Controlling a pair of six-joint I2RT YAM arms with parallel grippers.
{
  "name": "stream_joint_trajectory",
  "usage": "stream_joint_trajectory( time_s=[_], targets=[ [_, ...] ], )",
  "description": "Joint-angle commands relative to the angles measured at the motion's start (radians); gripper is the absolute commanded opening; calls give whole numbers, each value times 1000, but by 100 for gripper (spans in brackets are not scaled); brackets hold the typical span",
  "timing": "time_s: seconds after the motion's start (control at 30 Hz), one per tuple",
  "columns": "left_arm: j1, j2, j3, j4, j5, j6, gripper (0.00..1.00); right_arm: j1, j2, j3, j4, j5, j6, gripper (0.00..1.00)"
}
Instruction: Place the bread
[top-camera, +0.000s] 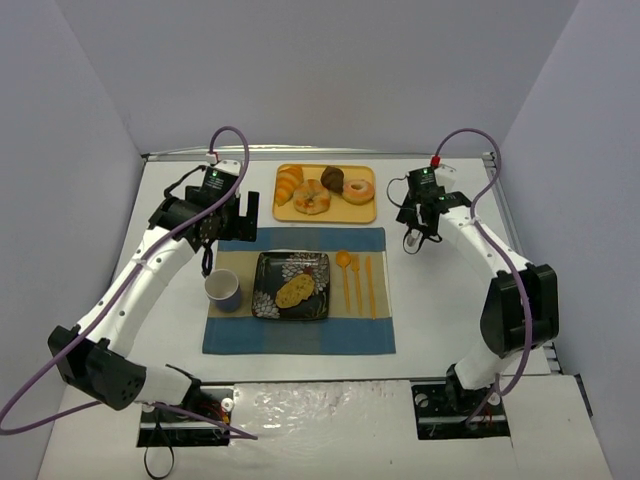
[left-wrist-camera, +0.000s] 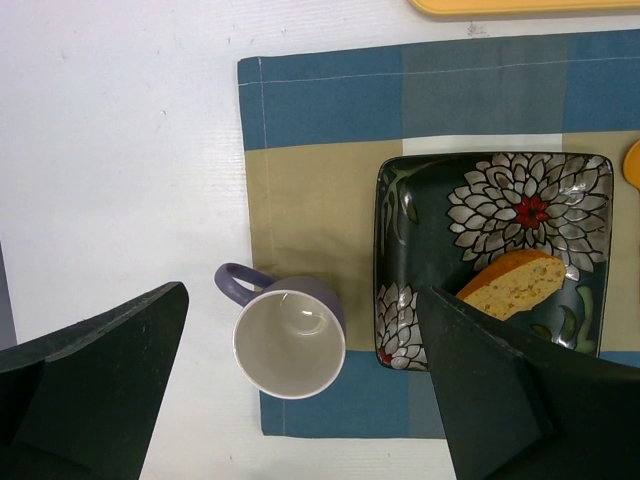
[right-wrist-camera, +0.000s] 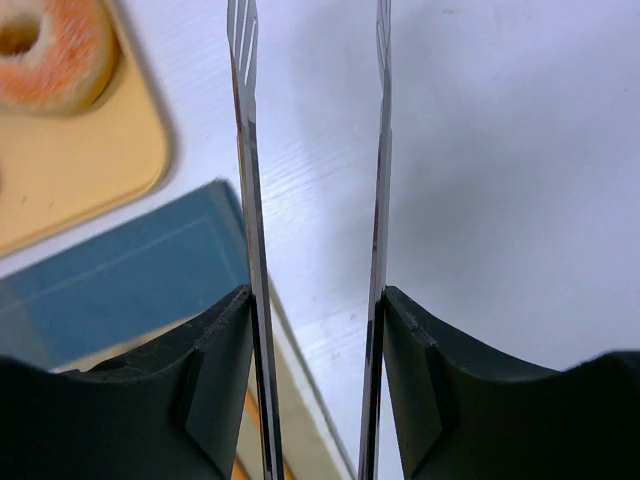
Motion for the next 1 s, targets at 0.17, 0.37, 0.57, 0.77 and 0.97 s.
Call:
stream_joint_trajectory(
  time_s=[0.17, 0.37, 0.57, 0.77, 0.97],
  targets=[
    [15, -71, 39, -1, -21, 25, 97, -109, 157, 6, 212, 57, -26, 52],
    [17, -81, 27, -1, -21, 26, 97, -116, 219, -15, 233, 69, -19, 57],
    [18, -84, 31, -3, -19, 25, 97, -116, 266, -45, 239, 60, -18, 67],
    [19, -76, 42, -7, -16, 24, 97, -117, 297, -64, 236, 51, -20, 81],
    [20, -73, 49, -13, -21, 24, 97, -117, 270, -75, 236, 74, -26, 97]
  ],
)
